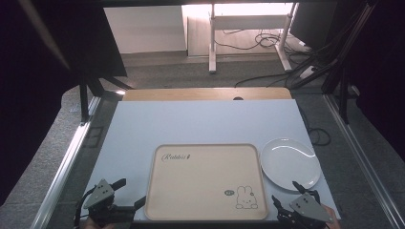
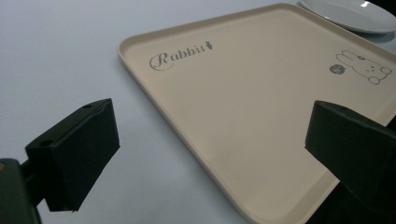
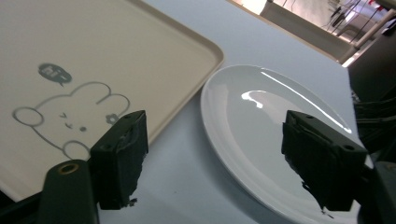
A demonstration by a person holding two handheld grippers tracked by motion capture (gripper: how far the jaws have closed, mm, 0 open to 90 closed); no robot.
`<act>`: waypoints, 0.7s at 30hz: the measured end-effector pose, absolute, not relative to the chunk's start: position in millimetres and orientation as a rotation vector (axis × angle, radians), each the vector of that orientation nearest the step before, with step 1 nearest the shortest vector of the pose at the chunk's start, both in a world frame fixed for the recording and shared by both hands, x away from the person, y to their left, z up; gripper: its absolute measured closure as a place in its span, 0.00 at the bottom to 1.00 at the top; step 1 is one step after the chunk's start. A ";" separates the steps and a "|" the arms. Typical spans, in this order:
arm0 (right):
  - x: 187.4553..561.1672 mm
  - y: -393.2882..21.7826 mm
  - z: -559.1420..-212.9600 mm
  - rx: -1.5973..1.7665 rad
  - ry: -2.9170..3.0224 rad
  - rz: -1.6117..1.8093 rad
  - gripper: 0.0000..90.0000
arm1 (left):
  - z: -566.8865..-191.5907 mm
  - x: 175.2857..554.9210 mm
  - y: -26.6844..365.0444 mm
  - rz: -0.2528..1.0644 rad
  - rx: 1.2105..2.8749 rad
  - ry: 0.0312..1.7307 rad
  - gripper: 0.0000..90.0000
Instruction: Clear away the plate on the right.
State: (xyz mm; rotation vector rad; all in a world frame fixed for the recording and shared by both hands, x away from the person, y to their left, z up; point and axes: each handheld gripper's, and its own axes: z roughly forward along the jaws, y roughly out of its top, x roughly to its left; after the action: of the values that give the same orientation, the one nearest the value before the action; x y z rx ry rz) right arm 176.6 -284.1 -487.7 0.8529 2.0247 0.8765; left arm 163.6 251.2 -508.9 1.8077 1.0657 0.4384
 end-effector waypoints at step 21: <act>175.1 -273.0 -496.7 0.642 2.042 0.519 0.42 | -509.0 163.8 251.2 0.437 1.807 1.067 0.03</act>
State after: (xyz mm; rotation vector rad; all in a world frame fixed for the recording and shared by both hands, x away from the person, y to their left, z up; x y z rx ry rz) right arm 175.1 -273.0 -496.7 0.6424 2.0423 0.5187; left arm 163.8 251.2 -509.0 1.8075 1.0673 0.4366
